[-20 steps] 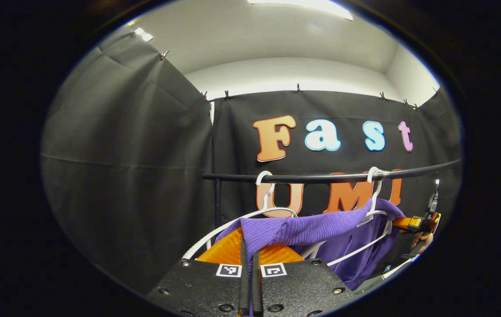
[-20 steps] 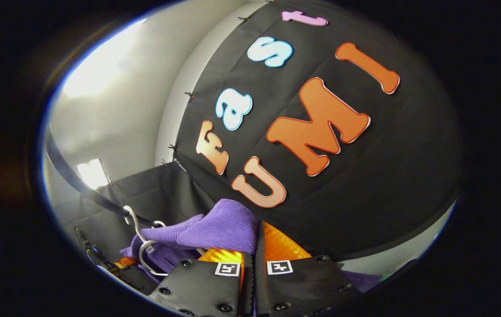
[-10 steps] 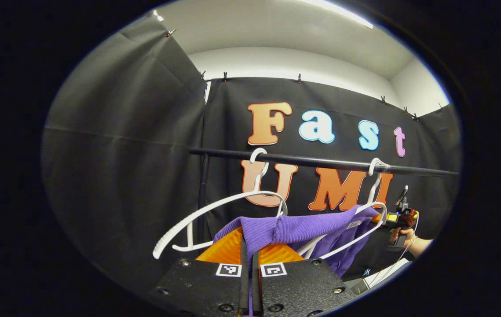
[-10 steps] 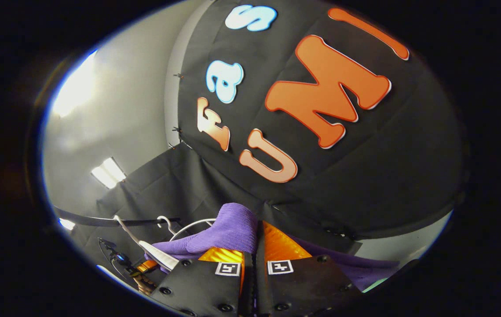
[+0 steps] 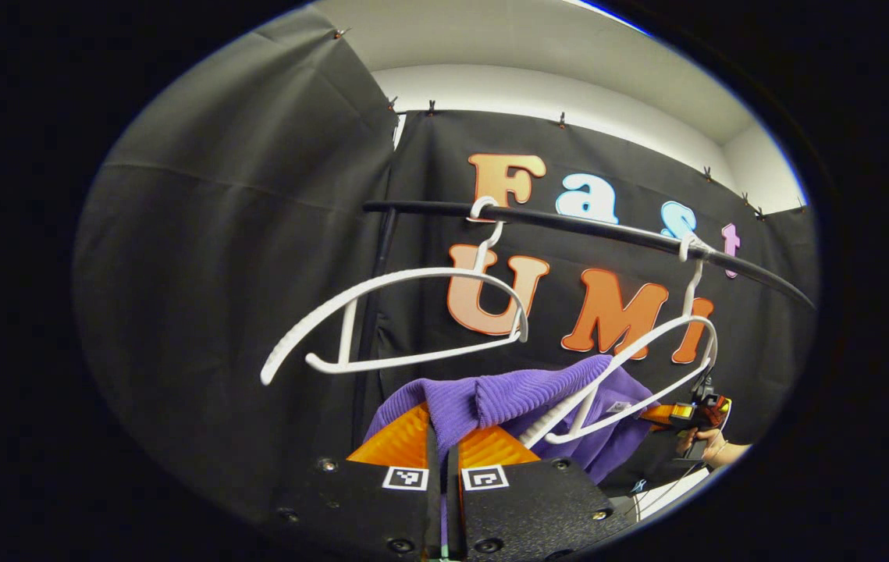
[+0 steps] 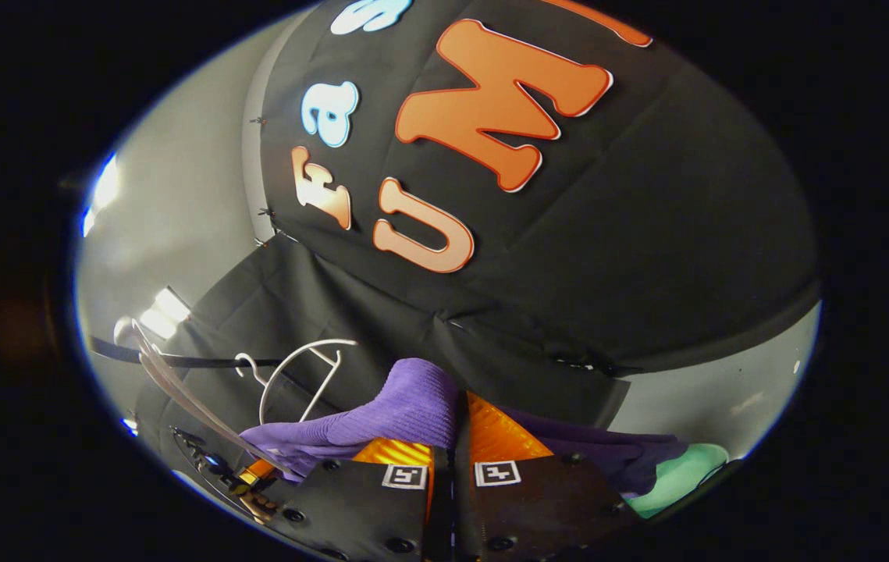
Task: Grasp the clothes on the hanger with both hands and then place them into the laundry hamper below.
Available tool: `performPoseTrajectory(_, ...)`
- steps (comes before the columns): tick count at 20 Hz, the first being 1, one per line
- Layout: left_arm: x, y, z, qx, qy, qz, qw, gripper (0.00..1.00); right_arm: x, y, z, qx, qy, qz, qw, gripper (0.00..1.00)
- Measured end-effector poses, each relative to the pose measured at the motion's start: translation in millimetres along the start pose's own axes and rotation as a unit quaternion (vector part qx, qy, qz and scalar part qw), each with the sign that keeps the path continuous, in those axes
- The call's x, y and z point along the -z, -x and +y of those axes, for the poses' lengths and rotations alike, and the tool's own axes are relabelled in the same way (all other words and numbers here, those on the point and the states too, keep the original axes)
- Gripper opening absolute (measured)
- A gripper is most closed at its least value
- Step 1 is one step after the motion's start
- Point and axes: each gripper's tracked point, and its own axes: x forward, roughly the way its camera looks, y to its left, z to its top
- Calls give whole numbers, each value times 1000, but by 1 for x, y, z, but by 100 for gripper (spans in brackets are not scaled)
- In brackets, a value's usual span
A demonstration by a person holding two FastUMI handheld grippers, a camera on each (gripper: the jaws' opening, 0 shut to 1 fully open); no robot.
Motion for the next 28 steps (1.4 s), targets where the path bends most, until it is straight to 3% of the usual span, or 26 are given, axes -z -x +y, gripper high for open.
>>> performPoseTrajectory(6, 64, 33, 27, -41, -5, 52, 998, 2, 46, 24, -30, 48, 0, 16, 999, 9)
performPoseTrajectory(13, 98, 58, 5, -53, -22, 68, 996, 2, 76, 67, -54, 107, 24, 11, 994, 9)
performPoseTrajectory(19, 133, 59, -57, -12, -21, 91, 996, 3, 119, 96, -77, 164, 61, 38, 984, 9)
performPoseTrajectory(28, 154, 51, -156, 59, -12, 108, 992, 2, 135, 118, -72, 183, 75, 35, 980, 9)
